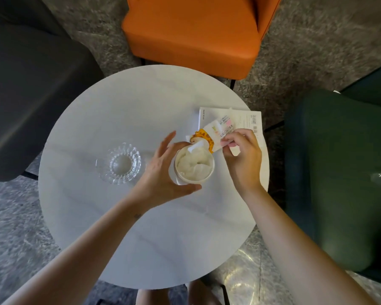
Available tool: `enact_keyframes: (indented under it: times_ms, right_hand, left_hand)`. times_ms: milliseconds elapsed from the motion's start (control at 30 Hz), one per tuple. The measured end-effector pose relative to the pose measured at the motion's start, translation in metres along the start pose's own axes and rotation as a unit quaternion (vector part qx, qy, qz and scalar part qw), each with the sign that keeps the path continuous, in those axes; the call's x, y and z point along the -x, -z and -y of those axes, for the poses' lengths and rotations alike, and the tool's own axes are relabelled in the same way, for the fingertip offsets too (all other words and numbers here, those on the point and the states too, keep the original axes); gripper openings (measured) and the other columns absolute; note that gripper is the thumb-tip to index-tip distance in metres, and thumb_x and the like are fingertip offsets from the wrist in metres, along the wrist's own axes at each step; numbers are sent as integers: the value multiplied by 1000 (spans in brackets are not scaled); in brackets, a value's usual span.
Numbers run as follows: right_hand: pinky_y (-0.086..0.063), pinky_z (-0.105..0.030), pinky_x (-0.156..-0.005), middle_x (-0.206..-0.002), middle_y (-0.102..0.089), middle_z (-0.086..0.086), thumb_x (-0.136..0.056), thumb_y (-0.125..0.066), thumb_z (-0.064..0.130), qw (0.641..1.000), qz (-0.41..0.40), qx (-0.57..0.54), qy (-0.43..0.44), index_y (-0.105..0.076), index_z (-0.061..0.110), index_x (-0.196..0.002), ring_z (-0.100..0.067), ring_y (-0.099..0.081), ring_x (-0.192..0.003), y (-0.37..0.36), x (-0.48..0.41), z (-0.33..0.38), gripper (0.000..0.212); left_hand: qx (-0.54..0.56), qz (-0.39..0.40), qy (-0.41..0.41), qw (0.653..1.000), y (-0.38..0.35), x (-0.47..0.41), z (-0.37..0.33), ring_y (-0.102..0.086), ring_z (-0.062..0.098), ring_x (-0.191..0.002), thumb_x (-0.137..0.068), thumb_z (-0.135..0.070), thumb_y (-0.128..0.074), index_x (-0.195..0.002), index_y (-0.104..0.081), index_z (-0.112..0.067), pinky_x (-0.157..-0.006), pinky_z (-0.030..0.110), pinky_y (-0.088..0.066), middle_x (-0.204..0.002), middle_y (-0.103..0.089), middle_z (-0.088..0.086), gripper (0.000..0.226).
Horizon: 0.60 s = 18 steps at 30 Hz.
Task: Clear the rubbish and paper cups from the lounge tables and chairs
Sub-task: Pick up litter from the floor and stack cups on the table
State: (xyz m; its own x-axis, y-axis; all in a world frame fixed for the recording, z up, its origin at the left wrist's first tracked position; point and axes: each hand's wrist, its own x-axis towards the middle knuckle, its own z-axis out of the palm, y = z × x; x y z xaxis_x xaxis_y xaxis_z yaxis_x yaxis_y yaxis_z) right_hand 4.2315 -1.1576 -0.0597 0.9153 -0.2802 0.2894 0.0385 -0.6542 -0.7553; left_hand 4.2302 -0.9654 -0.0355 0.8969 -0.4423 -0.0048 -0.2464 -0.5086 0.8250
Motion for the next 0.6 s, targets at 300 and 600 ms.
enact_keyframes:
  times_ms: [300,600]
  right_hand:
    - [-41,-14,-74,-88,-59,-7,-70,-69,-6,1000,2,-29,7,-67,6,-76,-5,-50,-81,-16,8,0,13]
    - [-38,-11,-92,-111,-61,-11,-73,-70,-3,998,51,-21,41,-68,8,-99,-19,-56,-107,-20,5,3,29]
  left_hand:
    - [21,4,-15,1000,-3,0,3,-35,-13,-118,-51,-24,-88,-122,-45,-26,-93,1,-28,-130,-43,1,83]
    - [-1,-22,-10,1000,9,-4,13,-41,-4,-108,-51,-28,-88,-122,-49,-15,-89,-1,-29,-124,-43,1,82]
